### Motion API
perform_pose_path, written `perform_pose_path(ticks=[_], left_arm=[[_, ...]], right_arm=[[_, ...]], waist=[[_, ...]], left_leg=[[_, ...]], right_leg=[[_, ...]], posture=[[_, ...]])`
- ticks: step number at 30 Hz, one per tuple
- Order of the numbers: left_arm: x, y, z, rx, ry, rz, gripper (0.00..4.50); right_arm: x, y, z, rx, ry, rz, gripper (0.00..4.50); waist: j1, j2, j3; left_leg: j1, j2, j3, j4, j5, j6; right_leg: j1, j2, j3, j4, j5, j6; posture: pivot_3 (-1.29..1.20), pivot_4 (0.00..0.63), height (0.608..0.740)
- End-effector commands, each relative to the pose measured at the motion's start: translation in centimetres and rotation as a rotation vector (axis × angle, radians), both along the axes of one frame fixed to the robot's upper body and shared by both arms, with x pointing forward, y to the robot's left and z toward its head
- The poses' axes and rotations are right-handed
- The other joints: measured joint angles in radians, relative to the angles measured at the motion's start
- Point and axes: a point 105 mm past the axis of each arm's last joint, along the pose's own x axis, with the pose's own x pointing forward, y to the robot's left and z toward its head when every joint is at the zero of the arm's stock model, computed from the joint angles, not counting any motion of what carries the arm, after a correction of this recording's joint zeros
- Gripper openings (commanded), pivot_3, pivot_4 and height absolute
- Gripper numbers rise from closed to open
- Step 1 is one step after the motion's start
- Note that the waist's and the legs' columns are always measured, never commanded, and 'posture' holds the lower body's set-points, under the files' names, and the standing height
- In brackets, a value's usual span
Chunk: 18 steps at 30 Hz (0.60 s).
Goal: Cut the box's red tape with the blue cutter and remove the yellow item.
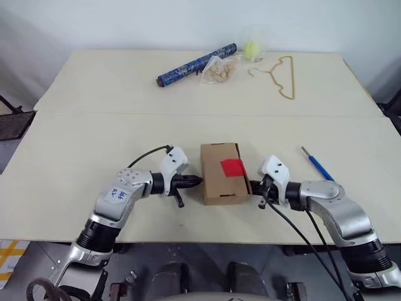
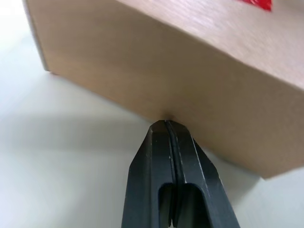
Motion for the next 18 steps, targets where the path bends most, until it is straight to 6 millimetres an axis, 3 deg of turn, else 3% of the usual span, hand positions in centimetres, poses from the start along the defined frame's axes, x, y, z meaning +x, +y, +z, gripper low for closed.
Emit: perform_pose_path(ticks=[1, 6, 9, 12, 14, 16, 18], left_arm=[[-0.7, -0.5, 0.8, -0.02, -0.025, -0.033, 0.0], [0.4, 0.7, 1.1, -0.003, -0.05, 0.039, 0.0], [0.6, 2.0, 1.5, 0.016, -0.063, 0.05, 0.0], [0.6, 3.9, 2.6, 0.031, -0.061, 0.044, 0.0], [-0.1, 4.3, 3.7, 0.017, -0.022, -0.006, 0.0], [-1.6, 3.6, 6.3, -0.006, -0.009, -0.156, 0.0], [-1.5, 2.5, 7.9, -0.044, -0.052, -0.211, 0.0]], right_arm=[[-0.3, 1.1, 1.1, 0.009, -0.035, 0.046, 0.03], [-1.0, 1.0, 1.5, 0.009, -0.01, 0.049, 0.03], [-1.5, -0.3, 2.6, 0.042, 0.056, 0.003, 0.03], [-2.2, -2.3, 4.4, 0.028, 0.106, -0.026, 0.6], [-2.5, -3.7, 4.8, -0.012, 0.14, -0.056, 1.31], [-1.7, -5.7, 6.3, -0.012, 0.188, -0.153, 1.68], [-1.1, -6.1, 7.8, 0.051, 0.247, -0.209, 2.16]], waist=[[0.002, 0.0, 0.0], [0.001, 0.0, 0.0], [0.001, 0.0, 0.0], [0.001, 0.0, 0.0], [0.003, 0.0, 0.0], [0.002, -0.001, 0.0], [0.002, -0.002, 0.003]], left_leg=[[0.0, 0.0, 0.0, 0.0, 0.0, 0.0], [0.0, 0.0, 0.0, 0.0, 0.0, 0.0], [0.0, 0.0, 0.0, 0.0, 0.0, 0.0], [0.0, 0.0, 0.0, 0.0, 0.0, 0.0], [-0.001, 0.0, 0.0, 0.0, 0.0, 0.0], [0.0, 0.001, -0.001, 0.0, -0.001, 0.0], [-0.003, 0.0, 0.0, 0.0, 0.0, 0.0]], right_leg=[[0.0, 0.0, 0.0, 0.0, 0.0, 0.0], [0.0, 0.0, 0.0, 0.0, 0.0, 0.0], [0.0, 0.0, 0.0, 0.0, 0.0, 0.0], [-0.001, 0.0, 0.0, 0.0, 0.0, 0.0], [-0.001, 0.0, 0.0, -0.001, 0.0, 0.0], [0.0, 0.0, 0.0, -0.001, 0.0, 0.0], [-0.003, -0.001, 0.0, -0.001, 0.0, -0.001]], posture=[[0.0, 0.15, 0.74], [0.0, 0.15, 0.74], [0.0, 0.15, 0.74], [0.0, 0.15, 0.74], [0.0, 0.15, 0.74], [0.0, 0.15, 0.74], [0.0, 0.15, 0.74]])
